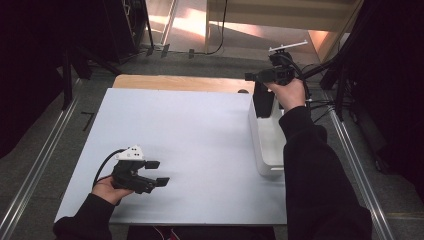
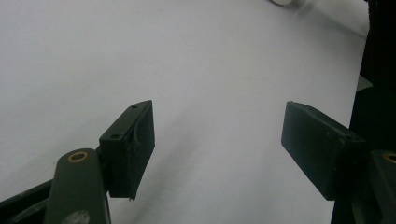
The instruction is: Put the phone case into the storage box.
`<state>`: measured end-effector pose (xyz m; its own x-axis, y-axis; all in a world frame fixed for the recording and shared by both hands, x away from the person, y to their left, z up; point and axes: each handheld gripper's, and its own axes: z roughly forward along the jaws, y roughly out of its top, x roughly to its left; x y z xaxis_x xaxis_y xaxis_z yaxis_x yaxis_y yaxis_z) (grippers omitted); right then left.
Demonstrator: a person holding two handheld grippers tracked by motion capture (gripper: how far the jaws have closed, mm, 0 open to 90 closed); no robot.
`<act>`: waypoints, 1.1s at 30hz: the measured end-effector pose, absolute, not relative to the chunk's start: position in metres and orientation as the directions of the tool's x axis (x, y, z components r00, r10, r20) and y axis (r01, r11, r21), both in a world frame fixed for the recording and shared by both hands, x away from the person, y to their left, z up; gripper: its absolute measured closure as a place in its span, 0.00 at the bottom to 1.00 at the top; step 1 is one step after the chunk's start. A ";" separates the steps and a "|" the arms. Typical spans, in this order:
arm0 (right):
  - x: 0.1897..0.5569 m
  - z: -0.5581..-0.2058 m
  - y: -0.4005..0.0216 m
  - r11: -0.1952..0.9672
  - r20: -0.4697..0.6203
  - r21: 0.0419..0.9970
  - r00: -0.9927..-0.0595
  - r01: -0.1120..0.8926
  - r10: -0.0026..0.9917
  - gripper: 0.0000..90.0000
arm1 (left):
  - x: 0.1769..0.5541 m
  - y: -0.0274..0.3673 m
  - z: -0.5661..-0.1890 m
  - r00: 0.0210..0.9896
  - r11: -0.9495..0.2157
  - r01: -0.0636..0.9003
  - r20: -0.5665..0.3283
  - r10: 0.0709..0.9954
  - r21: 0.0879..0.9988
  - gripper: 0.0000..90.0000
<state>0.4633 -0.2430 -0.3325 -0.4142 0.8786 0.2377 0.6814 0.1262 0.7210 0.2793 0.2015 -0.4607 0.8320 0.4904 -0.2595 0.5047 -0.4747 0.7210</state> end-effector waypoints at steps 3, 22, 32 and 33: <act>0.456 -0.332 -0.239 0.153 0.238 0.719 -0.447 0.678 0.862 0.22 | 0.280 0.202 -0.461 0.832 -0.474 0.504 -0.259 0.490 0.722 0.29; 0.417 -0.340 -0.225 0.219 0.251 0.716 -0.538 0.662 0.805 0.24 | 0.280 0.202 -0.461 0.832 -0.474 0.505 -0.259 0.491 0.721 0.29; 0.400 -0.352 -0.218 0.245 0.254 0.715 -0.569 0.655 0.782 0.24 | 0.280 0.202 -0.461 0.832 -0.477 0.505 -0.259 0.491 0.719 0.29; 0.398 -0.354 -0.217 0.244 0.257 0.716 -0.572 0.655 0.779 0.24 | 0.280 0.202 -0.461 0.832 -0.478 0.505 -0.258 0.491 0.719 0.29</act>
<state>0.3982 -0.2173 -0.3536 -0.5716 0.7791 0.2575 0.6546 0.2437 0.7156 0.2803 0.2021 -0.4606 0.8319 0.4912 -0.2582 0.5051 -0.4775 0.7189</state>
